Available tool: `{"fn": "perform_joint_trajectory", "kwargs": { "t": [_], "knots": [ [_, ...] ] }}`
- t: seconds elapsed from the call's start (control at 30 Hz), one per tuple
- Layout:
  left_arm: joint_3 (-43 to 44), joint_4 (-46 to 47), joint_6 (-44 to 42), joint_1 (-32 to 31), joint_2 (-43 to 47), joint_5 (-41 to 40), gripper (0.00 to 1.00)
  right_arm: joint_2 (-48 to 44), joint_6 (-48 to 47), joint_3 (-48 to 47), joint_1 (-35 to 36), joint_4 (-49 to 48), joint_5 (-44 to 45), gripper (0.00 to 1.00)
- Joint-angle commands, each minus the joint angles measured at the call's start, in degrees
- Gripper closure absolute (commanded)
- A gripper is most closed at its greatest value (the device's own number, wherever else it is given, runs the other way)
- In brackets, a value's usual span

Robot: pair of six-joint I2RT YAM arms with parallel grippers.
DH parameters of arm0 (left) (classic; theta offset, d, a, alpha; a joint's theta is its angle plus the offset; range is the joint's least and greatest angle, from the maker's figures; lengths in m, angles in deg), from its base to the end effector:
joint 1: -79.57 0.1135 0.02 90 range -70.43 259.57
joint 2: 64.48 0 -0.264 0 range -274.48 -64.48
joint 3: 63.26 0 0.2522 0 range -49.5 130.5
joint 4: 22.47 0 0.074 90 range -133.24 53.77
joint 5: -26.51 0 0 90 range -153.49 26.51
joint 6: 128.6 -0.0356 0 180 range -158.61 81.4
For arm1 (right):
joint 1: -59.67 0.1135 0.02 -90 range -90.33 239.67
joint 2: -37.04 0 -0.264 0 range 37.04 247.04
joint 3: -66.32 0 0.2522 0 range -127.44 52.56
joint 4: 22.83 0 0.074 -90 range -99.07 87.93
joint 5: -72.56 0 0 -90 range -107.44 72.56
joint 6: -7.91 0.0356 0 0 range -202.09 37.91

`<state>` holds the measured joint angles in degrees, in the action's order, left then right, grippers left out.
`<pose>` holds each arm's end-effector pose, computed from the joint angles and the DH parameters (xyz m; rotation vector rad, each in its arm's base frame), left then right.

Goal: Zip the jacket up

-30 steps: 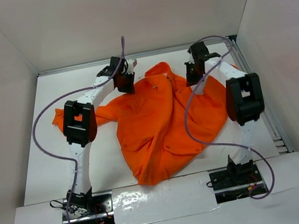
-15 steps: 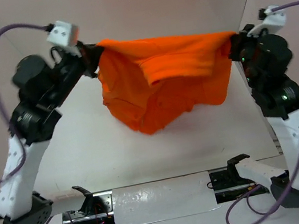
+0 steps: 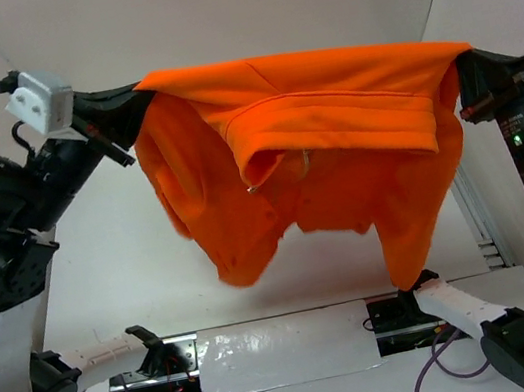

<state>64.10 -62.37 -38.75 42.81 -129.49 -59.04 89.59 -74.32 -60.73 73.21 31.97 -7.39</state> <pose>0.0999 -0.0780 0.6180 0.4459 1.1159 -0.6076 0.0302 0.0009 0.6029 0.0912 1.2319 0.2160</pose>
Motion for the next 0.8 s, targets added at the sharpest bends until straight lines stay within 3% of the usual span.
{"fn": "perform_joint_trajectory", "kwargs": {
  "t": [0.0, 0.07, 0.13, 0.27, 0.33, 0.37, 0.4, 0.43, 0.47, 0.5, 0.53, 0.57, 0.7, 0.77],
  "knots": [
    [1.27, 9.42, -4.78, 0.98, -5.88, -8.1, 1.0, 10.51, 0.22, -2.01, -1.15, 1.32, 6.21, 1.0],
    [2.15, 7.51, -0.86, 6.67, -10.81, -6.31, 1.0, 14.57, 0.49, -0.1, -2.11, 1.94, 4.91, 1.0],
    [3.2, 1.54, 5.57, 14.73, -19.51, 1.68, 1.0, 19.67, 0.49, 4.03, -4.83, -1.11, -0.42, 1.0],
    [-2.4, 1.86, 12.43, 19.69, -34.34, 3.19, 0.96, 30.39, 3.03, 13.61, -9.75, -6.31, -11.42, 1.0],
    [-3.74, 3.01, 14.88, 22.23, -39.81, 8.55, 0.72, 40.13, 2.34, 13.37, -12.3, -7.37, -18.43, 1.0],
    [-1.91, 1.62, 15.52, 23.03, -46.63, 9.87, 0.33, 48.0, 2.69, 11.8, -12.92, -6.85, -19.61, 0.97],
    [4.37, -0.48, 17.0, 23.56, -50.18, 10.23, 0.01, 52.43, 2.08, 9.26, -13.1, -5.45, -20.93, 0.93],
    [8.79, -7.55, 19.19, 24.79, -54.21, 9.53, 0.01, 56.22, 2.07, 2.53, -14.67, -1.35, -21.29, 0.64],
    [13.79, -11.36, 19.82, 25.15, -60.52, 9.35, 0.01, 62.43, 2.25, -1.19, -14.77, 1.39, -21.03, 0.59],
    [21.41, -14.53, 20.53, 25.85, -62.41, 8.48, 0.01, 63.71, 1.9, -4.79, -14.77, 4.72, -21.12, 0.41],
    [23.05, -17.09, 20.01, 26.11, -63.3, 8.04, 0.01, 63.46, 2.59, -3.35, -14.68, 3.88, -20.51, 0.28],
    [22.81, -16.5, 19.92, 26.2, -61.48, 7.25, 0.01, 59.02, 3.3, 0.14, -14.6, 1.35, -20.42, 0.01],
    [1.78, -4.3, 18.42, 26.99, -46.29, 8.9, 0.01, 42.49, 8.48, 19.99, -15.99, -15.07, -20.41, 0.0],
    [-5.28, -1.74, 19.39, 27.52, -38.48, 11.02, 0.01, 34.69, 10.76, 24.59, -16.7, -17.47, -21.46, 0.0]
  ]
}}
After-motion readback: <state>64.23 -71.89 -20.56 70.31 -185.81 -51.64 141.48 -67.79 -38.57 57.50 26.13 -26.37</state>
